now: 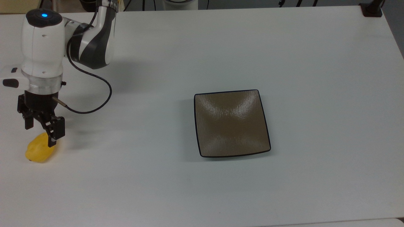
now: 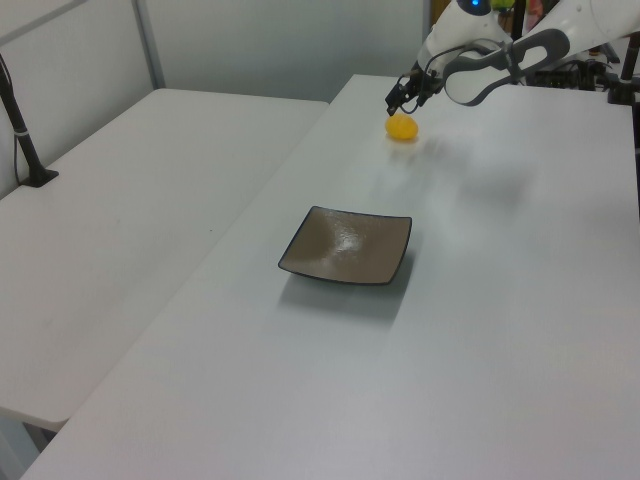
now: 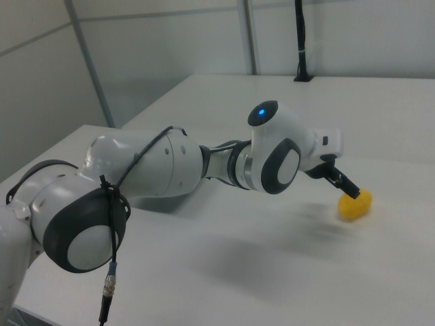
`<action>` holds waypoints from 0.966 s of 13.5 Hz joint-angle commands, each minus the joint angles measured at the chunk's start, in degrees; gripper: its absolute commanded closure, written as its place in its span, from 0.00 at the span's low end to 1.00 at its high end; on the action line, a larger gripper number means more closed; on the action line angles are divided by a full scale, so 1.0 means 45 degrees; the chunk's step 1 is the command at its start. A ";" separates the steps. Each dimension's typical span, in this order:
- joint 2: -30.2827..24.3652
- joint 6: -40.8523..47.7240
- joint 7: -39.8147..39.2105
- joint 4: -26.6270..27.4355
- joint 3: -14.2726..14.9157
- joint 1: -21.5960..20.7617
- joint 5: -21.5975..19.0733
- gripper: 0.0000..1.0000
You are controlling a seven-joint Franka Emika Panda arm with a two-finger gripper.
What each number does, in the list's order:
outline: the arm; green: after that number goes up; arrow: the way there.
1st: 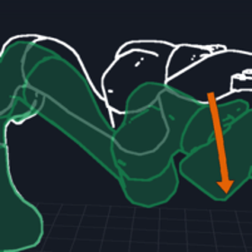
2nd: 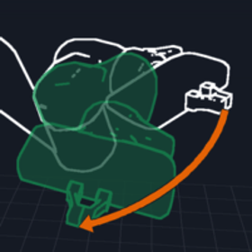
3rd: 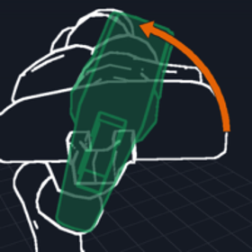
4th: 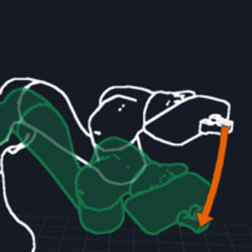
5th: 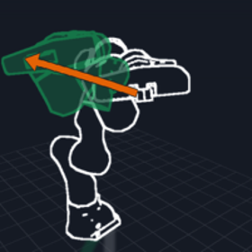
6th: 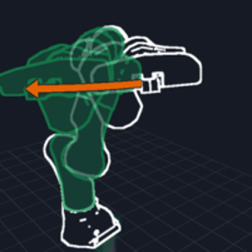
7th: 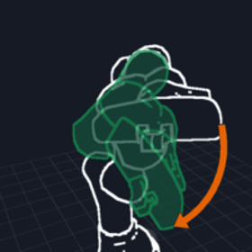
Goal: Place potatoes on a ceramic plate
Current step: 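Lower the gripper over the yellow potato, then close the gripper around the yellow potato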
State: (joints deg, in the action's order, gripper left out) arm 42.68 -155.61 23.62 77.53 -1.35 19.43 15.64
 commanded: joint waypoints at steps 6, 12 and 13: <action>0.1062 -0.0283 0.0591 -0.0863 0.0026 0.0037 0.1271 0.00; 0.1257 -0.0497 0.0591 -0.0882 0.0202 0.0134 0.1796 0.14; 0.1277 -0.0556 0.0610 -0.0863 0.0202 0.0135 0.1818 0.33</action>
State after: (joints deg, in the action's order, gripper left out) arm 47.00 -156.04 24.87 74.83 -0.90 20.05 21.54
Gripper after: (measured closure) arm 0.031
